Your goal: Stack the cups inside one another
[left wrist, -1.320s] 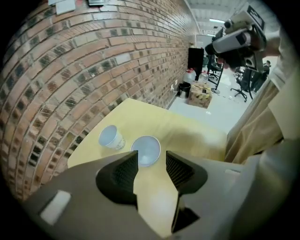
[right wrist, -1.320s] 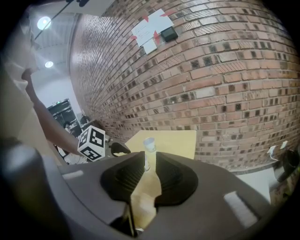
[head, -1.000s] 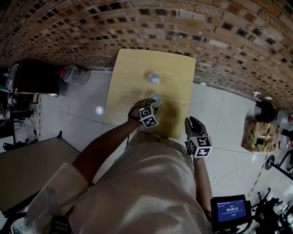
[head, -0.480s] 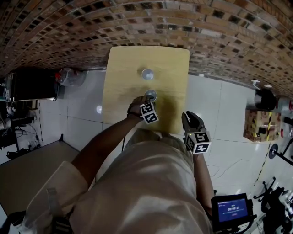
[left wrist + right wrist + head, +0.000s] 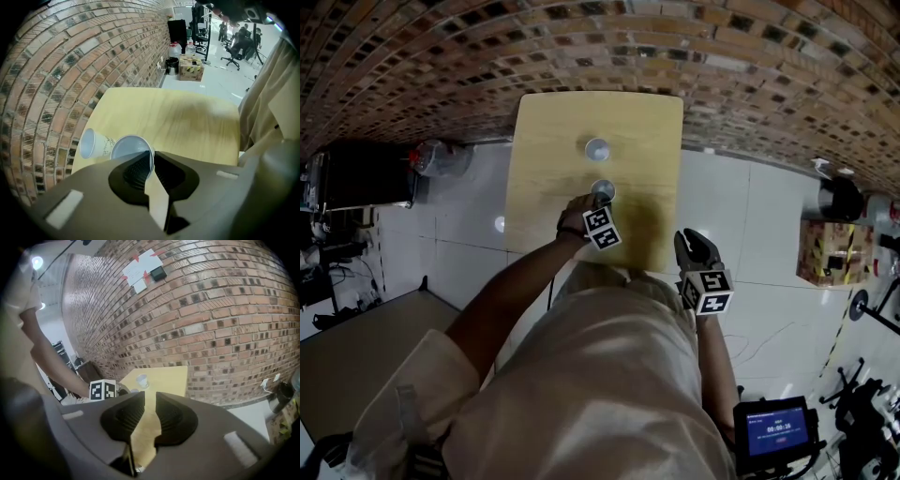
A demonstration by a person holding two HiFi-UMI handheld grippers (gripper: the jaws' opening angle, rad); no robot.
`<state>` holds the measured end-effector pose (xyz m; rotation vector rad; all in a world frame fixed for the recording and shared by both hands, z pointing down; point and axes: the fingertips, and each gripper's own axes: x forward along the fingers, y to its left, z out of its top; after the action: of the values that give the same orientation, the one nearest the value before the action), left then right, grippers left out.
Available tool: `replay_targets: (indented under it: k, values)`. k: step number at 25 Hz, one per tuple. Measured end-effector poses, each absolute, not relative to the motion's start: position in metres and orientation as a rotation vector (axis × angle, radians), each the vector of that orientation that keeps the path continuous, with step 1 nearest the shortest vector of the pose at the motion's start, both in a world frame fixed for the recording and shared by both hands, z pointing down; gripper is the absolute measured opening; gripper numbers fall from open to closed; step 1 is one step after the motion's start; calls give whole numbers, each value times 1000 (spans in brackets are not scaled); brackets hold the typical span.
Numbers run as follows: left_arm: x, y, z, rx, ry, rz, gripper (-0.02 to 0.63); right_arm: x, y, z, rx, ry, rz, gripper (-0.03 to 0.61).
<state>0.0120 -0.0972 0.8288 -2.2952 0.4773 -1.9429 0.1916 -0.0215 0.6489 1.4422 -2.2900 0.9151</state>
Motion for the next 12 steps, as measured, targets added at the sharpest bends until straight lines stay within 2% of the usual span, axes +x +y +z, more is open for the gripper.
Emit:
replay_targets:
  k: [12]
  values:
    - [4,-101,814,-2325,542,-1910,44,181,-24,649,1428,-2306,913,67]
